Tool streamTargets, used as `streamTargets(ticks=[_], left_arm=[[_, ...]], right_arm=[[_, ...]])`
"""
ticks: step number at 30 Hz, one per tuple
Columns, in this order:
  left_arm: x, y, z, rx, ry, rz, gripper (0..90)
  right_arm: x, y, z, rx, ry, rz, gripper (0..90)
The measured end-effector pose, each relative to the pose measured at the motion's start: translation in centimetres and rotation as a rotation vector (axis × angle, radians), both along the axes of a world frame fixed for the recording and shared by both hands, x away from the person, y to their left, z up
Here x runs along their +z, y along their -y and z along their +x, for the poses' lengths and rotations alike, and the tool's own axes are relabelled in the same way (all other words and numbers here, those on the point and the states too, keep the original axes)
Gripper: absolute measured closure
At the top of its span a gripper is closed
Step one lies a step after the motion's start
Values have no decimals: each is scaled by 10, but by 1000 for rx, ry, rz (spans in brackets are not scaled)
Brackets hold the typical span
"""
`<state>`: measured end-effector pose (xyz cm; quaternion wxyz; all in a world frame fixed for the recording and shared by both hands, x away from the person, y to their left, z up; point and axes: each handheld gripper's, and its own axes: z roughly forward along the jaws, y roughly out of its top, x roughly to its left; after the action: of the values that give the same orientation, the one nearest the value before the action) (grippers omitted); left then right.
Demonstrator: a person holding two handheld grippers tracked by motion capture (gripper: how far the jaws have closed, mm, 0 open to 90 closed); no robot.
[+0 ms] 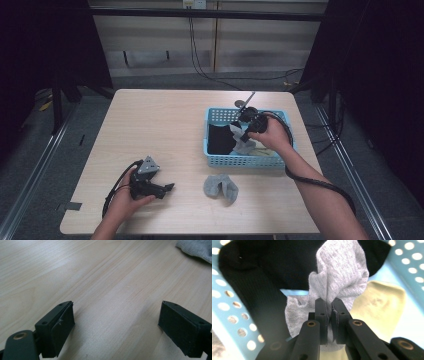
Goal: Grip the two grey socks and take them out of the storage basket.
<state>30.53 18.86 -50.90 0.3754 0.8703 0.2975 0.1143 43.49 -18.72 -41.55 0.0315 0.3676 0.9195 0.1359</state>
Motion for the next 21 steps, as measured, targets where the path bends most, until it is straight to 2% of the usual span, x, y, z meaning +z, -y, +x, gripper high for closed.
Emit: streamTargets(ticks=[5, 12, 21], left_arm=[[0, 0, 0, 6, -2, -6, 125], [0, 1, 0, 6, 1, -9, 125], [0, 0, 0, 6, 1, -8, 125]], right_arm=[[11, 4, -2, 8, 13, 11, 848], [27, 7, -6, 18, 5, 20, 848], [40, 5, -11, 50, 6, 20, 847]])
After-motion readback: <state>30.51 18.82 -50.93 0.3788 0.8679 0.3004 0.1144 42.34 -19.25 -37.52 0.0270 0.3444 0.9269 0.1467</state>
